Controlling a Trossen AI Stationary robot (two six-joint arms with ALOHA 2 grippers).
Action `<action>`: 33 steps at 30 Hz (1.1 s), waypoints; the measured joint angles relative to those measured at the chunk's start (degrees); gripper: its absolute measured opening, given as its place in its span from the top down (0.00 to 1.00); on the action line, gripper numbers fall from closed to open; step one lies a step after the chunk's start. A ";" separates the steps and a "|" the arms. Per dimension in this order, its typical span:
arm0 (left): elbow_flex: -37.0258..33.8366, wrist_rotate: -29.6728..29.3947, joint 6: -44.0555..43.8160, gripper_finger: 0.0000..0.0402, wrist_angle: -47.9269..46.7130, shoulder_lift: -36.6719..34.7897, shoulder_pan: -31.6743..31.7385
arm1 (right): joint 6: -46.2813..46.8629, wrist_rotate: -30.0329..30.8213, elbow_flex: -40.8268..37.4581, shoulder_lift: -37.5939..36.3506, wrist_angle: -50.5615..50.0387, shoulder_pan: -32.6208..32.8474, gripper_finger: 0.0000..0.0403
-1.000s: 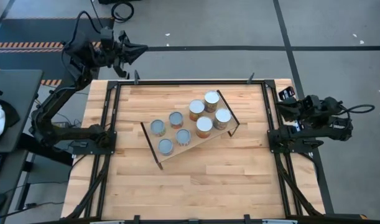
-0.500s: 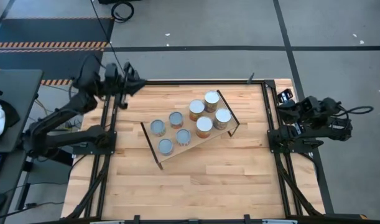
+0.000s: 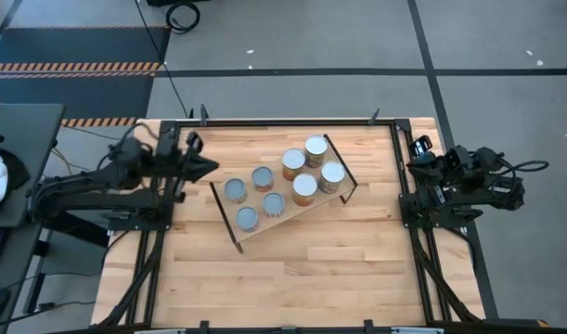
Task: Pick and place cans onto a shelf
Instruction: Return to Home Position
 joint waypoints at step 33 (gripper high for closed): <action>-17.58 -2.14 -2.00 0.94 -16.05 -35.94 -1.30 | 2.97 5.84 -22.08 0.09 31.98 -0.83 0.86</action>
